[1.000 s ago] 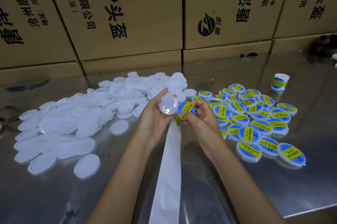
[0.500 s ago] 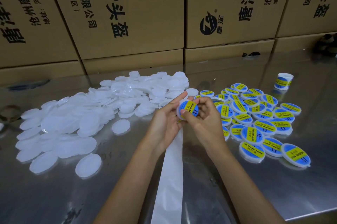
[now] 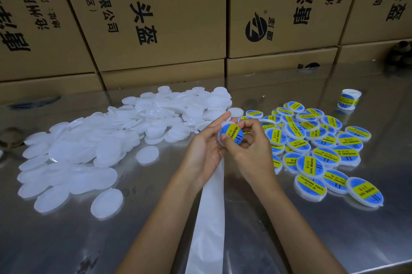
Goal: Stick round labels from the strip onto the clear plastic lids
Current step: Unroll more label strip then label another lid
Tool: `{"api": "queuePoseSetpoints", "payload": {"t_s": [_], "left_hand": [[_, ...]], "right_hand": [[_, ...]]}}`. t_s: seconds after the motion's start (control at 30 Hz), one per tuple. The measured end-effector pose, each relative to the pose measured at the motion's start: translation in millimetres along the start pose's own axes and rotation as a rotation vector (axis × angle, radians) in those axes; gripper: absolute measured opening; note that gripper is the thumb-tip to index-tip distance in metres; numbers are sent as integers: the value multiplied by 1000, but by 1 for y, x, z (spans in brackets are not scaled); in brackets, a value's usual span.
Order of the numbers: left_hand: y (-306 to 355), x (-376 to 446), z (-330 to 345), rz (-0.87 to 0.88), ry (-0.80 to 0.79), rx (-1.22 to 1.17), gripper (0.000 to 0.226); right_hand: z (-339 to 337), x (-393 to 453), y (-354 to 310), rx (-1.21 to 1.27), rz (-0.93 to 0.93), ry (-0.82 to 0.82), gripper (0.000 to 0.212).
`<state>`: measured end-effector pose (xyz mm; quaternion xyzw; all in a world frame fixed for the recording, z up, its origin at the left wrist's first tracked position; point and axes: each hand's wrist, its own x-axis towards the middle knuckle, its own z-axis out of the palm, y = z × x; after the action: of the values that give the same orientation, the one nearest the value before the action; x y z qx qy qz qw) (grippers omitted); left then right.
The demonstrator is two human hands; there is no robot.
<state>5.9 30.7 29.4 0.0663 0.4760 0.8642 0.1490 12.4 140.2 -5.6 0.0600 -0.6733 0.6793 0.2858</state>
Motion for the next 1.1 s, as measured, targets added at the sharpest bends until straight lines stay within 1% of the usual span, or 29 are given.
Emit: {"api": "queuePoseSetpoints", "payload": {"t_s": [0.13,0.23,0.27,0.33,0.4,0.5,0.57,0.7,0.8,0.9,1.0,1.03,1.1], "left_hand": [[1,0,-1,-5,-4,-50,33],[2,0,-2,3,-6,-121,37],[3,0,-3,8,-8,-146,39],[6,1,-4,17,-9,-179,41],[7,1,-7,35,3,-207,39],[7,4,-11,69,19,-227,38],[8,6,-14,85,24,-218,39],[10,7,-18,98,34,-240,38],[11,7,-18,104,26,-264,37],[13,6,-18,121,24,-235,36],[13,9,-20,148,39,-195,37],[13,10,-21,167,65,-131,38],[10,10,-24,225,148,102,42]], "right_hand": [[0,-1,2,-154,-25,69,35],[-2,0,3,-210,16,98,49],[-3,1,2,-240,45,93,50],[-4,4,1,-316,102,52,45],[-3,8,-1,-395,133,-29,45],[3,14,-4,-521,116,-141,58],[9,16,-5,-590,92,-174,66],[16,19,-1,-667,77,-225,67],[21,19,4,-630,99,-250,63],[27,21,4,-614,129,-251,62],[29,31,1,-634,92,-212,57],[30,34,1,-636,71,-206,55],[30,38,3,-646,49,-207,52]]}}
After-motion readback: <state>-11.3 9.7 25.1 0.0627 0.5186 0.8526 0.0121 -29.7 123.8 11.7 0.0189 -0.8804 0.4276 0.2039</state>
